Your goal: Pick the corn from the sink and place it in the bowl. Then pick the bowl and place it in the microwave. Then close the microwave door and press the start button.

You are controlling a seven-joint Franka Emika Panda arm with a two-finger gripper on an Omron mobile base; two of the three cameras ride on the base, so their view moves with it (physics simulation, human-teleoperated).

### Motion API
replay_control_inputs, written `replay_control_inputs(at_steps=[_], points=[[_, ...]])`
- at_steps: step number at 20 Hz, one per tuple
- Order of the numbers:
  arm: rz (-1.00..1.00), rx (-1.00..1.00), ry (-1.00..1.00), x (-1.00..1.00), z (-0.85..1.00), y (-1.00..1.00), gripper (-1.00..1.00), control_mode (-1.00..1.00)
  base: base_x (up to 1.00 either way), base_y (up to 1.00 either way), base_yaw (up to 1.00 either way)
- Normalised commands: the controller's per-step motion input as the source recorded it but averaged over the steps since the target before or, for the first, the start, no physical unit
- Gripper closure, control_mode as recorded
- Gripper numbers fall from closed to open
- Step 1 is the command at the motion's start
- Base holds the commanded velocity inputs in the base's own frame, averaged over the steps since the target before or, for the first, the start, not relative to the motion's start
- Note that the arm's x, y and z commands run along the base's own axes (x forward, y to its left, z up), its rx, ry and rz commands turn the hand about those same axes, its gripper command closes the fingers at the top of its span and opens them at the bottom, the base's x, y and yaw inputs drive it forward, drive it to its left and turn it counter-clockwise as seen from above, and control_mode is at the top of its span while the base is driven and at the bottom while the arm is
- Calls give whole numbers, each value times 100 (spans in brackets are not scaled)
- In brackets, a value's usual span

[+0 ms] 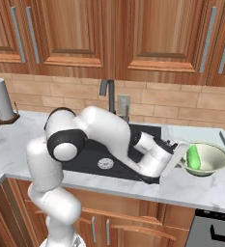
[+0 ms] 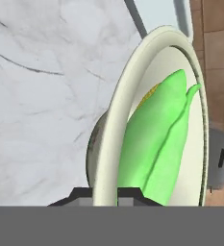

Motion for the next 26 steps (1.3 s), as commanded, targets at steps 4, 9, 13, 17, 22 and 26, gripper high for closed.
replay_control_inputs(at_steps=[4,9,13,17,22,26], points=[[8,16,0,-52,100,73,100,-100,0,0,0],[4,14,-3,-62,100,73,100,-100,0,0,0],[0,5,-5,-52,100,48,100,-100,0,0,0],[0,-1,9,-8,37,1,100,-100,0,0,0],[0,0,1,-5,41,0,100,-100,0,0,0],[5,0,3,-14,100,29,100,-100,0,0,0]])
